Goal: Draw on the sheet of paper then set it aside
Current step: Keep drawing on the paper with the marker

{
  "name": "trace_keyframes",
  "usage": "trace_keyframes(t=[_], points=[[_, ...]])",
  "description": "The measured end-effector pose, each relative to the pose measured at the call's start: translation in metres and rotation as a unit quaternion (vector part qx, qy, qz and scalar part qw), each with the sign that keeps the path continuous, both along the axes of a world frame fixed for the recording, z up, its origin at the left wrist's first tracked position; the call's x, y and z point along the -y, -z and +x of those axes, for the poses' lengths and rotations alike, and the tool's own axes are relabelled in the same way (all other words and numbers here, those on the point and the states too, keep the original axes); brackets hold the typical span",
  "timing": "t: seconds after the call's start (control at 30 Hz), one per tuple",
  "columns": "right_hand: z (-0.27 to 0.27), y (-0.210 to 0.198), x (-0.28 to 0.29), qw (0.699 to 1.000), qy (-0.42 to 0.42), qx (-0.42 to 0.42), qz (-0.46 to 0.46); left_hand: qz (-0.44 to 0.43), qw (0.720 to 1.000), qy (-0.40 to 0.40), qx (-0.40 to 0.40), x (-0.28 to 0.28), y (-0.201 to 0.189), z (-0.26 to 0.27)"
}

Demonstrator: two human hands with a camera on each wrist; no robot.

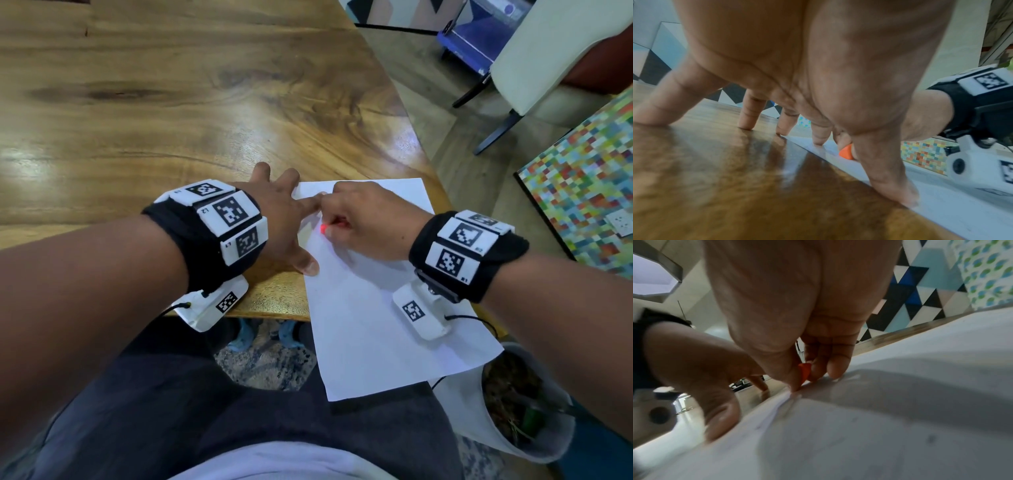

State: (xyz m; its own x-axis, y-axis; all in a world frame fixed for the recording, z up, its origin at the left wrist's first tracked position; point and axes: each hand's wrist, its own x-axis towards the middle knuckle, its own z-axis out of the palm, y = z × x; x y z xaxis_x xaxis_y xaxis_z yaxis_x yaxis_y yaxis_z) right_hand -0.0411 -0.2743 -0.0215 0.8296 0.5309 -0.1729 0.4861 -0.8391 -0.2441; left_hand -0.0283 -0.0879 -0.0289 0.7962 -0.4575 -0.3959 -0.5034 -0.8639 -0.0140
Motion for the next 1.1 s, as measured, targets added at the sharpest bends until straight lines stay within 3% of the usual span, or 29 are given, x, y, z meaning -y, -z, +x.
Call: trace_keyframes(t=[0.07, 0.23, 0.5, 0.63, 0.73, 0.8, 0.97, 1.03, 1.1], points=[[0.007, -0.002, 0.004, 1.0, 0.012, 0.015, -0.008, 0.004, 1.0, -0.001, 0.003, 0.0, 0.0, 0.0], [0.03, -0.009, 0.019, 0.987, 0.146, 0.06, -0.036, 0.006, 1.0, 0.0, 0.015, 0.0, 0.004, -0.001], [-0.009, -0.004, 0.005, 0.999, -0.023, -0.026, -0.011, 0.009, 1.0, -0.004, -0.003, 0.0, 0.001, 0.0], [0.007, -0.005, 0.018, 0.999, 0.04, 0.016, -0.012, 0.016, 1.0, -0.001, -0.002, 0.0, 0.0, -0.001], [0.017, -0.005, 0.024, 0.99, 0.111, 0.058, -0.064, 0.015, 1.0, -0.001, -0.002, 0.0, 0.0, -0.001], [0.012, -0.004, 0.022, 0.991, 0.106, 0.062, -0.058, 0.008, 1.0, -0.002, 0.001, 0.0, 0.001, -0.002], [-0.013, -0.003, 0.008, 0.999, -0.016, -0.019, -0.03, 0.001, 1.0, 0.003, -0.004, -0.002, 0.002, -0.002], [-0.009, -0.005, 0.008, 0.999, -0.015, -0.013, -0.042, -0.002, 1.0, 0.002, -0.01, -0.002, 0.001, -0.002], [0.004, -0.006, 0.012, 0.998, 0.037, 0.014, -0.038, -0.006, 1.0, -0.005, -0.017, -0.003, 0.001, -0.004]])
